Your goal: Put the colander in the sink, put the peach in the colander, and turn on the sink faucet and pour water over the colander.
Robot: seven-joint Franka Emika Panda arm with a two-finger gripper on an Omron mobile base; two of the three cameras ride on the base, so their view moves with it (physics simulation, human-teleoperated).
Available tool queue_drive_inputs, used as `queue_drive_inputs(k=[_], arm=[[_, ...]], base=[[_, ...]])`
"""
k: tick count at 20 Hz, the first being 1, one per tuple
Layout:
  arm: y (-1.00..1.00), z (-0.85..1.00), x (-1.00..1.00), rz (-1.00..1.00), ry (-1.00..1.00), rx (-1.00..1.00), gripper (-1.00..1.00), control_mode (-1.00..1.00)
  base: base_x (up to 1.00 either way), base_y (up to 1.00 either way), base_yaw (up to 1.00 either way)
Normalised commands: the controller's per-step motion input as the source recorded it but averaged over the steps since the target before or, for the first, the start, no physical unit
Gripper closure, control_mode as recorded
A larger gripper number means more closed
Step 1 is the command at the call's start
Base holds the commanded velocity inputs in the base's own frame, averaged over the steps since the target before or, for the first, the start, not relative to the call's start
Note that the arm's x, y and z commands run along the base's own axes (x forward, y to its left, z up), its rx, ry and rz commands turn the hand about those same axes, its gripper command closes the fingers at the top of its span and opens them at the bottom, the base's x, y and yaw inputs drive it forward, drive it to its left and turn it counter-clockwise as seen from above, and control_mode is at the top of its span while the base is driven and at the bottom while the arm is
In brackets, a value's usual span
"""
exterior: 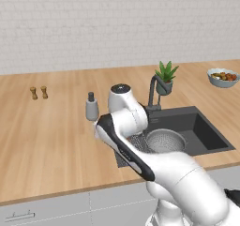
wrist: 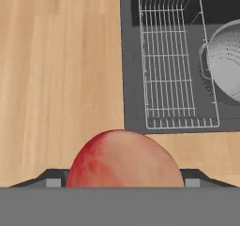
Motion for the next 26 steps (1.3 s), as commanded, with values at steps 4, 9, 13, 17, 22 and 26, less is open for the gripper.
queue_drive_inputs(k=[4, 9, 13, 17, 22, 26], arm=[[-1.00, 0.47, 0.00, -0.07, 0.00, 0.11, 1.00, -1.00], [-1.00, 0.09, 0.00, -0.05, 0.00, 0.10, 1.00, -1.00], [-1.00, 0.00, 0.08, -0.03, 0.00, 0.12, 1.00, -1.00], [-1.00, 0.00, 0.16, 0.00, 0.00, 0.14, 1.00, -1.00], [-1.00, -0.12, 0.23, 0.00, 0.00, 0.16, 1.00, -1.00], [-1.00, -0.31, 0.41, 0.00, 0.00, 0.12, 1.00, -1.00]], base=[[0.00, 0.00, 0.00], [0.00, 0.00, 0.00], [0.00, 0.00, 0.00], [0.00, 0.00, 0.00], [0.00, 0.00, 0.00], [0.00, 0.00, 0.00]])
